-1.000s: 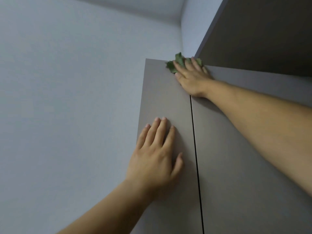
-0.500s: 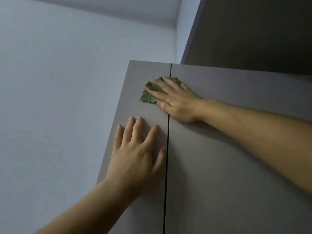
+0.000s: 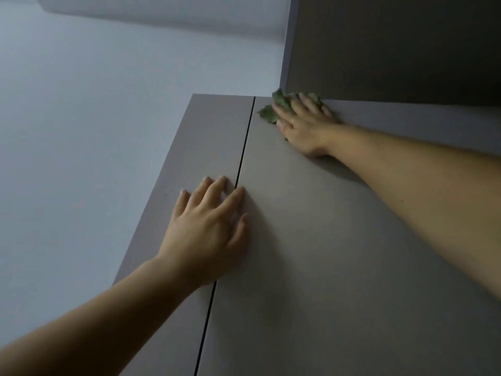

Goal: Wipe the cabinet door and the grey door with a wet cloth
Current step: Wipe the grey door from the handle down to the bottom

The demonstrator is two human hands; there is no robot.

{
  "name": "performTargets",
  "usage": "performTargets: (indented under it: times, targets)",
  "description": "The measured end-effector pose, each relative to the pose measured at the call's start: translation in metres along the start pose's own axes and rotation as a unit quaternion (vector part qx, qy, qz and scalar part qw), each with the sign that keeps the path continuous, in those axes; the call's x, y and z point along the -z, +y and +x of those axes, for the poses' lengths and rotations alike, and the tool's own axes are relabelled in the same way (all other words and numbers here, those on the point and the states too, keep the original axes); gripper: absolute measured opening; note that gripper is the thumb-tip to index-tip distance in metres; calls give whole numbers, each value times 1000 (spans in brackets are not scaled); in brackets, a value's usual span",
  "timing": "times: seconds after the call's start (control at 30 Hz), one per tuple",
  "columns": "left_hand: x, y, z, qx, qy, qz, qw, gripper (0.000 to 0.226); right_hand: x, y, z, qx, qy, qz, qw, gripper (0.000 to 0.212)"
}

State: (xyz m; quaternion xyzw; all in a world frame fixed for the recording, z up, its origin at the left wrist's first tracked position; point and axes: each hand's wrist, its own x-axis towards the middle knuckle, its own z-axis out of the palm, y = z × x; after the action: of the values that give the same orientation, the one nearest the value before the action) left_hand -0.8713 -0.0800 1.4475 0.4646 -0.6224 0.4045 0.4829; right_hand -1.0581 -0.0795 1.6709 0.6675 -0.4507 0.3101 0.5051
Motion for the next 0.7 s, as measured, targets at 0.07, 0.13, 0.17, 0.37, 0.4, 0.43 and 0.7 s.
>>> performTargets:
  times: [0.07,0.13,0.17,0.37,0.4,0.43,0.7]
  targets:
    - [1,1,0,6,-1,2,1000,80,3,-3,3,-25,5,6,1000,56]
    - [1,3,-1,6,-8,4,1000,81,-5,-16,-20,28,2,3,1000,57]
    - [1,3,-1,6,-9,4,1000,82,-12,-20,-36,70,4,0,998,57]
    - [-1,5,1,10,1,-10,1000,83,-8,11,-23,33,-8,-10,999,56]
    - [-1,5,1,10,-10,-4,1000,84,-3,11,-10,-21,-2,4,1000,56]
    - [-2,5,1,7,-17,4,1000,85,-1,5,0,-53,7,16,998,57]
    - [-2,0,1,-11,-20,6,1000,85,-15,-15,-29,78,-4,-11,997,55]
